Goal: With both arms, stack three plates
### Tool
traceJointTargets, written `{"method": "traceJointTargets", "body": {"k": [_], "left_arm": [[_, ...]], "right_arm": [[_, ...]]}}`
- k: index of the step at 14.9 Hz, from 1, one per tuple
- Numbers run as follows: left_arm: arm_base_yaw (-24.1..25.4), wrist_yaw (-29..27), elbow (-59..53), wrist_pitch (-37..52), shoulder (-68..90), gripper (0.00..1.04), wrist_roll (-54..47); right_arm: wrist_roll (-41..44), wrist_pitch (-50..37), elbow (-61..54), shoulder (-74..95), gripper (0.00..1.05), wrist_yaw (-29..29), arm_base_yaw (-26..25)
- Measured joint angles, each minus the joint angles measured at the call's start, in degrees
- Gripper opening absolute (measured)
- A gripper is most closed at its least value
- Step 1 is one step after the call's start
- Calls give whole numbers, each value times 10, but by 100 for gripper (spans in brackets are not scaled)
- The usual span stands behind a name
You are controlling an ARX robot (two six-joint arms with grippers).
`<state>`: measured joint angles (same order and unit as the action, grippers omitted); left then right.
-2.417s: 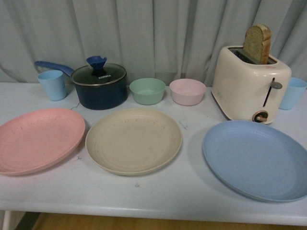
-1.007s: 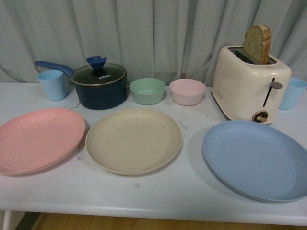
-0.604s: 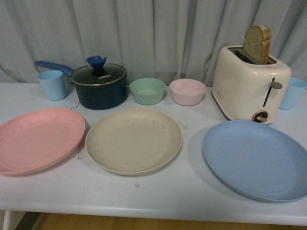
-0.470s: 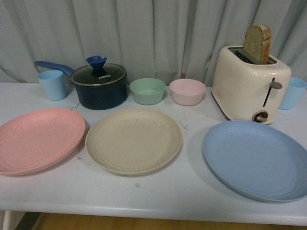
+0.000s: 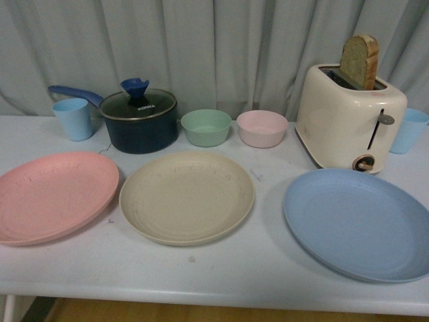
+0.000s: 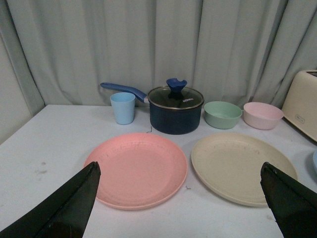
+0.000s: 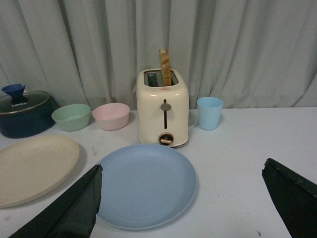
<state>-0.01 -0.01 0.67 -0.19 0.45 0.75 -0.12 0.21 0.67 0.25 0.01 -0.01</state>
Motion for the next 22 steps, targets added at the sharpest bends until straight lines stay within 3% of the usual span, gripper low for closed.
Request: {"method": "traceJointTargets", "body": {"k": [22], "left_arm": [[0,0,0,0,0,98,0]], "right_arm": [[0,0,0,0,98,0,0]]}}
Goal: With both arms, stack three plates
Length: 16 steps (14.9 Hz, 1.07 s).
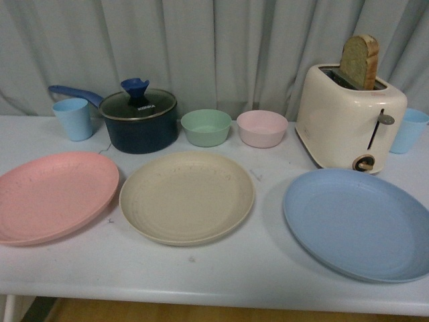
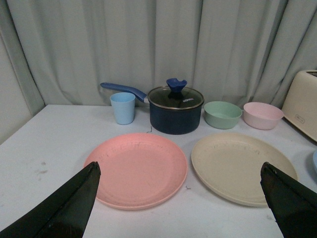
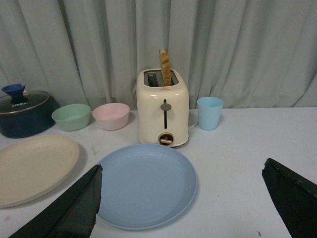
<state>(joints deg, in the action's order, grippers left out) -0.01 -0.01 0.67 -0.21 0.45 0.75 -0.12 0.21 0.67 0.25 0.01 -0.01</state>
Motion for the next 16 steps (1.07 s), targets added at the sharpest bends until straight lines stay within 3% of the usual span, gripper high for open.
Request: {"method": "traceJointTargets", "body": {"k": [16], "left_arm": [[0,0,0,0,0,98,0]], "right_arm": [[0,0,0,0,98,0,0]]}}
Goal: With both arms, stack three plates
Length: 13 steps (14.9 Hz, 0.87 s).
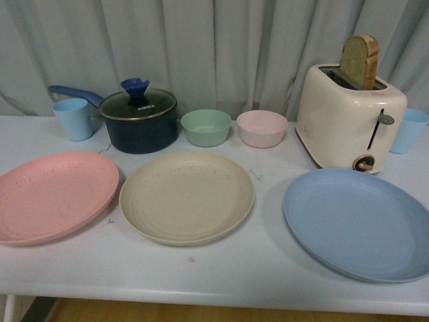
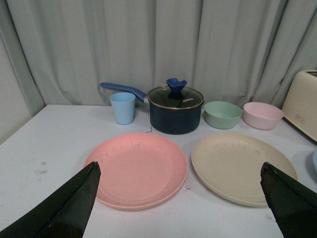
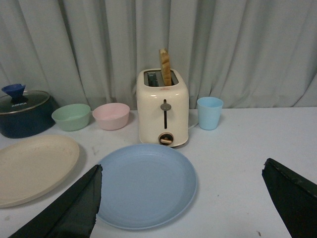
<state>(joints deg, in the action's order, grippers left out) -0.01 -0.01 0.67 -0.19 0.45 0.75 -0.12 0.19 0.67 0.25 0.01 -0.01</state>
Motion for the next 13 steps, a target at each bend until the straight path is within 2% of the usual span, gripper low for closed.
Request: {"method": "traceJointTargets", "body": {"k": [13], "left_arm": [[0,0,0,0,0,98,0]], "right_arm": [[0,0,0,0,98,0,0]]}}
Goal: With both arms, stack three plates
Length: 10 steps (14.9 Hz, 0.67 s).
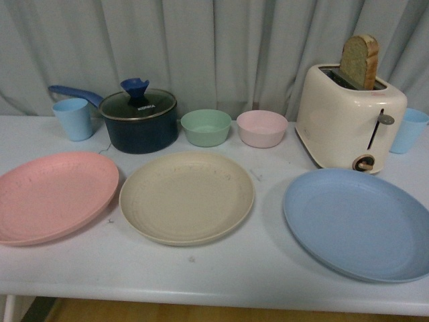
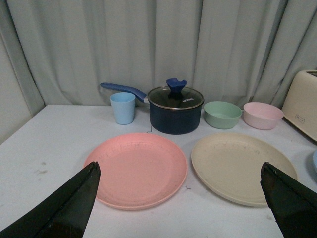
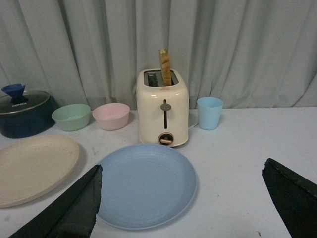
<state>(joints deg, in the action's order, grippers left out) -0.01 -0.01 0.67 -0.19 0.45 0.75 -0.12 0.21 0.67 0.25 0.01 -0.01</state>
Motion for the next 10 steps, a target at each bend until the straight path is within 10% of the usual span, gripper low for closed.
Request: {"method": "traceJointTargets", "body": {"k": [10], "left_arm": [[0,0,0,0,0,98,0]], "right_arm": [[0,0,0,0,98,0,0]]}}
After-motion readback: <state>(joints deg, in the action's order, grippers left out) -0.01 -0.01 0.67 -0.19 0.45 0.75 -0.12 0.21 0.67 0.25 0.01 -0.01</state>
